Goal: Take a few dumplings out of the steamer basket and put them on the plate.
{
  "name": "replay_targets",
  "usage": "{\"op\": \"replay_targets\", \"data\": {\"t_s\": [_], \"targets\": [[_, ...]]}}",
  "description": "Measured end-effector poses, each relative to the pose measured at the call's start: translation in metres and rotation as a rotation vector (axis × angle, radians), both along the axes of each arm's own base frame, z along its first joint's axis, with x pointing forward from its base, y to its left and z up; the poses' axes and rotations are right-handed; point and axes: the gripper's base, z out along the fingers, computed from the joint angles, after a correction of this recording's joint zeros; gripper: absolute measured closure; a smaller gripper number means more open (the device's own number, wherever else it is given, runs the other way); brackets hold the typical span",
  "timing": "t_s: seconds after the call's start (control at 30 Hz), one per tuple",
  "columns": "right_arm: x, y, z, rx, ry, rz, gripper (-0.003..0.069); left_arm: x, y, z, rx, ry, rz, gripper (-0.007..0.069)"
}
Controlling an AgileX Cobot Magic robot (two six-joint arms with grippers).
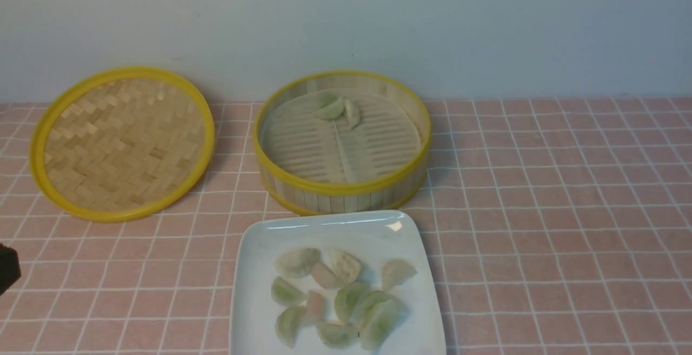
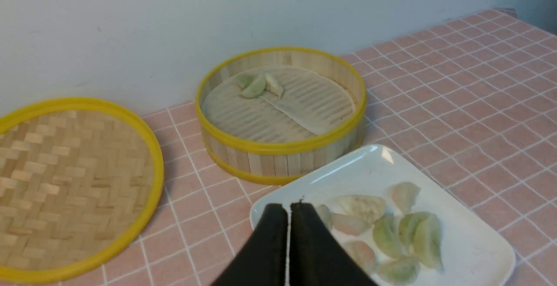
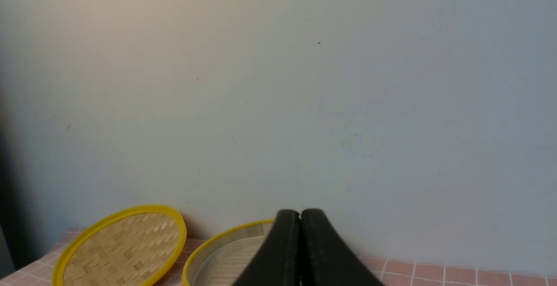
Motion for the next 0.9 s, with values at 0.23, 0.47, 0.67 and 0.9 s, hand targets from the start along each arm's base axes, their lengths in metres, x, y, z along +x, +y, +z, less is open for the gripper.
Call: {"op": "replay_targets", "data": {"t_s": [0.23, 0.47, 0.67, 0.9], "targets": [[0.000, 0.000, 0.000, 0.002, 0.001, 0.000, 0.0673, 0.007, 0.012, -0.062, -0.033, -0.158, 0.226, 0.0631], [0.000, 0.000, 0.000, 0.002, 0.001, 0.000, 0.0673, 0.009, 0.021, -0.147, -0.003, -0.091, 0.392, 0.0631], [0.000, 0.000, 0.000, 0.002, 0.001, 0.000, 0.0673, 0.007, 0.021, -0.168, 0.026, 0.037, 0.389, 0.0631], [0.000, 0.000, 0.000, 0.002, 0.001, 0.000, 0.0673, 0.006, 0.020, -0.170, 0.031, 0.058, 0.388, 0.0631]]}}
